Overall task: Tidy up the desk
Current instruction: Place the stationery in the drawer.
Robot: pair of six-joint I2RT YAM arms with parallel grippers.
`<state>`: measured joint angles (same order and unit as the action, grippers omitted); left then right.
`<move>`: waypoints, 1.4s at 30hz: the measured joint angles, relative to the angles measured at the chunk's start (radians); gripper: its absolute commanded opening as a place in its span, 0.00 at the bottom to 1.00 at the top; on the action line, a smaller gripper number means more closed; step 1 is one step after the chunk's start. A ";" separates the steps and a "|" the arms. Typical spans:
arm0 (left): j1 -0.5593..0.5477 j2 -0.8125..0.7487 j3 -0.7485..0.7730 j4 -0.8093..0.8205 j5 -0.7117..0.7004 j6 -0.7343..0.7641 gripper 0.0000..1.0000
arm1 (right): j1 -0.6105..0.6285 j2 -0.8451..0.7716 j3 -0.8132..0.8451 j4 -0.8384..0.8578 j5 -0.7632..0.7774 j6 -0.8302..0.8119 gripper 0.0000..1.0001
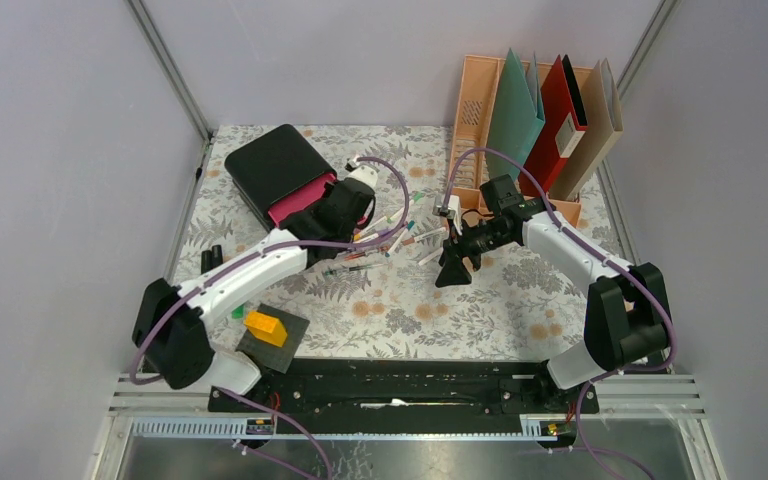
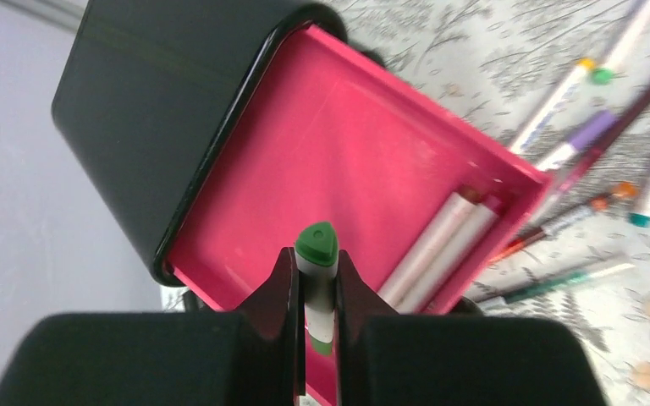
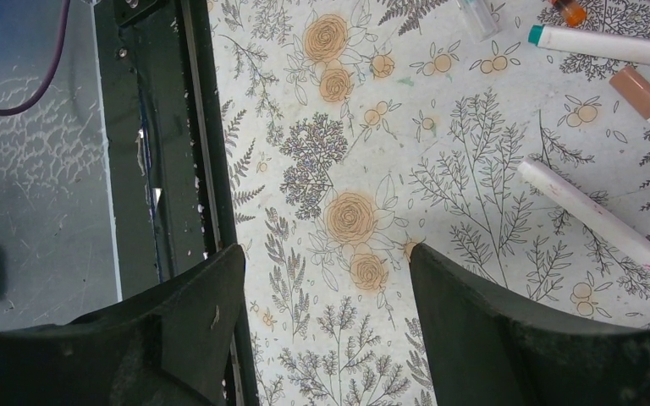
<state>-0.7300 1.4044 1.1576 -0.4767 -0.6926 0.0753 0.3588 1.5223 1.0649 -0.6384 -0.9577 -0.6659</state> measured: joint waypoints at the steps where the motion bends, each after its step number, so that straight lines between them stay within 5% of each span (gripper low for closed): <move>1: 0.003 0.017 0.000 -0.001 -0.023 0.003 0.03 | 0.000 -0.001 0.000 -0.002 0.000 0.000 0.78; 4: 0.021 0.078 0.002 0.000 -0.109 0.003 0.27 | 0.000 -0.005 0.000 -0.005 0.000 -0.003 0.78; 6: 0.029 0.108 0.002 0.005 -0.168 -0.003 0.54 | 0.000 -0.009 0.000 -0.007 0.000 -0.004 0.78; 13: 0.045 0.128 0.011 0.050 -0.270 -0.032 0.76 | 0.000 -0.017 0.000 -0.007 0.001 -0.008 0.78; 19: 0.045 0.035 0.002 0.090 -0.184 -0.076 0.98 | 0.000 -0.033 0.000 -0.007 0.034 -0.016 0.78; 29: 0.125 -0.408 -0.254 0.307 0.310 -0.235 0.99 | 0.000 -0.059 0.000 -0.007 0.093 -0.054 0.79; 42: 0.252 -0.500 -0.334 0.313 0.756 -0.362 0.99 | 0.000 -0.046 0.093 -0.104 0.206 -0.237 0.81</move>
<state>-0.4782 0.9043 0.8238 -0.1635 0.0639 -0.2867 0.3588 1.4765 1.1580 -0.7425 -0.7513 -0.9031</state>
